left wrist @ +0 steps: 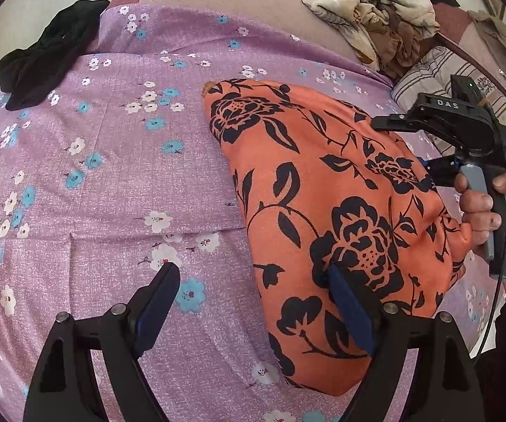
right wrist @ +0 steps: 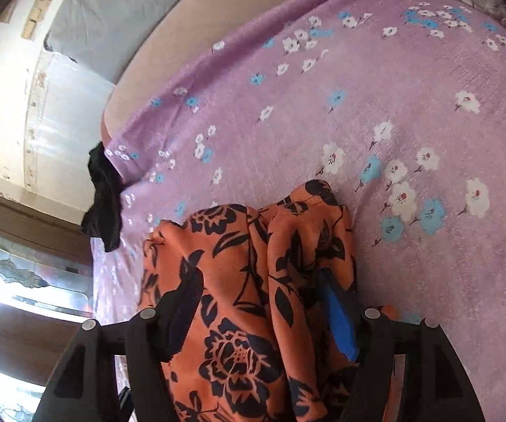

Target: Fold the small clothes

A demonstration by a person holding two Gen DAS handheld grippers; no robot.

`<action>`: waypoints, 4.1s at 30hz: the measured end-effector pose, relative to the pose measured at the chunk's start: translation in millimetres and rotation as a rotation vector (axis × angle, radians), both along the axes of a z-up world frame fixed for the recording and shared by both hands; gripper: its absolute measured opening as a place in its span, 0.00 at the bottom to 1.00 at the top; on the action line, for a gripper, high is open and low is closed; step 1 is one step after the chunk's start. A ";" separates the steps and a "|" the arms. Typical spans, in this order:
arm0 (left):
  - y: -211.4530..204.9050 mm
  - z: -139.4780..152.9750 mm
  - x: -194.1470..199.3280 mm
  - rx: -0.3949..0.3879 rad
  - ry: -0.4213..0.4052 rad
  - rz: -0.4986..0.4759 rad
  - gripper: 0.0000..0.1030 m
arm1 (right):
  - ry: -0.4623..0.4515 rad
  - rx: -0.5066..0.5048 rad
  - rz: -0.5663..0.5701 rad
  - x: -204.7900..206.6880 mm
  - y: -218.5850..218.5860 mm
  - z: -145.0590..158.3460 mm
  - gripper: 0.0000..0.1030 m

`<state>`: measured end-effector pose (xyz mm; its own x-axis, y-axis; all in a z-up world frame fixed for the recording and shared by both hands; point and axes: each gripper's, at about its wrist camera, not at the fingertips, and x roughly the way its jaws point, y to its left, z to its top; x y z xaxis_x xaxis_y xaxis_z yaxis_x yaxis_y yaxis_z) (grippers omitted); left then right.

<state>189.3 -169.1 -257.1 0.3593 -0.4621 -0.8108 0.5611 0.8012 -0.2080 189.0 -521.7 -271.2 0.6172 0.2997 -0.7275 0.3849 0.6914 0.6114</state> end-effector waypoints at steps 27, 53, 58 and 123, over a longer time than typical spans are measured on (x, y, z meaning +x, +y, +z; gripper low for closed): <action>1.1 1.9 -2.4 0.007 0.001 -0.014 0.84 | -0.098 -0.516 0.281 -74.2 106.1 52.3 0.28; -3.4 -5.1 2.8 0.032 0.045 -0.021 0.95 | 0.134 -0.374 0.112 43.8 62.2 11.8 0.28; -7.5 -3.5 -1.2 0.061 0.003 -0.033 0.95 | 0.202 -0.338 0.109 71.4 62.2 12.0 0.29; 20.5 8.1 39.5 -0.101 0.060 0.087 0.95 | -0.071 -0.052 -0.024 -138.8 -12.5 8.8 0.69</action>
<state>228.8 -148.6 -249.1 0.3539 -0.5115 -0.7830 0.4743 0.8197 -0.3211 50.2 -534.1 -262.3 0.6742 0.2468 -0.6960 0.3589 0.7142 0.6009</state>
